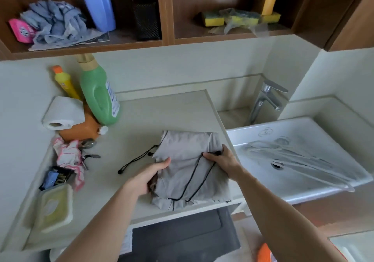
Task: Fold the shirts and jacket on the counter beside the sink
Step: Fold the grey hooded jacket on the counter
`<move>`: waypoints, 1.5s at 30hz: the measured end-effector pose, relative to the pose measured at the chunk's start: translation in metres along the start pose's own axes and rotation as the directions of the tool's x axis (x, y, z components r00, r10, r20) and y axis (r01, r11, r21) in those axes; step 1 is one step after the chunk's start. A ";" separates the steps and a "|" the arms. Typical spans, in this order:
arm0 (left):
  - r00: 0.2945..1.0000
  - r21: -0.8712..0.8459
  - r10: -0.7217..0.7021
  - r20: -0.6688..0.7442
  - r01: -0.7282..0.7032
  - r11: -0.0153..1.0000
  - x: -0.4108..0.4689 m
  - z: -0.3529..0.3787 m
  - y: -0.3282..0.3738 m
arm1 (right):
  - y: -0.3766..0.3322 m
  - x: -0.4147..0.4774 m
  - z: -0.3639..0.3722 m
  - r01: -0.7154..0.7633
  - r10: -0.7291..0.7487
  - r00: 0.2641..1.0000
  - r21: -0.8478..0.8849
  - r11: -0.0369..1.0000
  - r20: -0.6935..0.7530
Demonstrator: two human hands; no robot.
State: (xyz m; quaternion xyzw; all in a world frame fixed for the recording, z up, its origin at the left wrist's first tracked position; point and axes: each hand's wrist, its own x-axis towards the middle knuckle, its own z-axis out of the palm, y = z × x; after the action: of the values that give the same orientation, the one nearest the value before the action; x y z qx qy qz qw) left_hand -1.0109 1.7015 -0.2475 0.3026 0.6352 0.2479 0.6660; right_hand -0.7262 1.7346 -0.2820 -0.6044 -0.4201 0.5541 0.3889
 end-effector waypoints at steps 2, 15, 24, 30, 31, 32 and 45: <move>0.995 0.096 -0.021 0.099 0.011 0.995 -0.005 0.026 -0.002 | 0.010 -0.027 -0.023 0.041 -0.036 0.997 0.078 0.996 -0.074; 0.757 0.299 -0.013 0.654 -0.243 0.923 -0.052 0.265 -0.043 | 0.082 -0.252 -0.227 0.082 -0.026 0.727 0.049 0.995 -0.686; 0.663 0.334 -0.002 0.749 -0.375 0.865 -0.084 0.453 -0.106 | 0.175 -0.353 -0.361 -0.006 0.086 0.577 0.101 0.995 -0.812; 0.680 0.375 -0.019 0.733 -0.381 0.845 -0.091 0.556 -0.158 | 0.233 -0.394 -0.443 -0.085 0.185 0.559 0.167 0.982 -0.808; 0.690 0.388 -0.031 0.723 -0.369 0.845 -0.090 0.566 -0.165 | 0.240 -0.397 -0.452 -0.104 0.198 0.561 0.168 0.980 -0.804; 0.701 0.403 -0.045 0.712 -0.355 0.843 -0.087 0.575 -0.174 | 0.250 -0.399 -0.460 -0.124 0.211 0.562 0.171 0.977 -0.800; 0.805 0.536 -0.152 0.574 -0.229 0.813 0.125 0.624 -0.345 | 0.468 -0.287 -0.477 -0.377 0.339 0.494 0.155 0.913 -0.801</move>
State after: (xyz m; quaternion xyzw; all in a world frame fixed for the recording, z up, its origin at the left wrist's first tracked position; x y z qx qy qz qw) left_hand -0.3995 1.4958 -0.5759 0.5665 0.4329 -0.0510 0.6993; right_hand -0.2247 1.3020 -0.5816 -0.8713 -0.0707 0.2736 0.4013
